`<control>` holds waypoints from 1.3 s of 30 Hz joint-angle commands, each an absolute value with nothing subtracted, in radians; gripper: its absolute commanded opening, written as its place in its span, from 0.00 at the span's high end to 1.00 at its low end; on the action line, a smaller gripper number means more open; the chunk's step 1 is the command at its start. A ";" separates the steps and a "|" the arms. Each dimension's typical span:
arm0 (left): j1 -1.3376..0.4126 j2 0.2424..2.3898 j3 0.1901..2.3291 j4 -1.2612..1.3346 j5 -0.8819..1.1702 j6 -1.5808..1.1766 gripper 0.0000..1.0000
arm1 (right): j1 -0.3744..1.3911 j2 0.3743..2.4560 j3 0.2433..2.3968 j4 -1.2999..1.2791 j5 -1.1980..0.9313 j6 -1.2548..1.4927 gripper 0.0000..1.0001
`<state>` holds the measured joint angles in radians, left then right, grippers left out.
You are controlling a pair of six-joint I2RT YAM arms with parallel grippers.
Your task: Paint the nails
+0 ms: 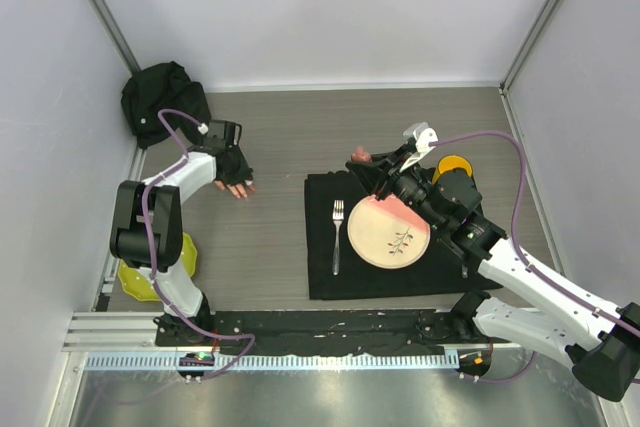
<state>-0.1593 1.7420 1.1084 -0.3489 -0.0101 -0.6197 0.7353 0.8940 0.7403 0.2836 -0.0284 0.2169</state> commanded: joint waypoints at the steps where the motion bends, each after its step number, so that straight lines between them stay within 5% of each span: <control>1: -0.163 1.732 1.137 -0.354 -0.032 -0.607 1.00 | 0.730 0.868 0.738 0.345 -0.034 0.224 0.99; 39: -0.153 1.718 1.103 -0.341 -0.009 -0.620 1.00 | 0.730 0.873 0.742 0.347 -0.041 0.230 0.99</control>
<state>-0.1417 1.7458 1.1217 -0.3550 -0.0139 -0.6197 0.7353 0.8940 0.7403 0.2836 -0.0292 0.2173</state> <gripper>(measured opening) 0.198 0.297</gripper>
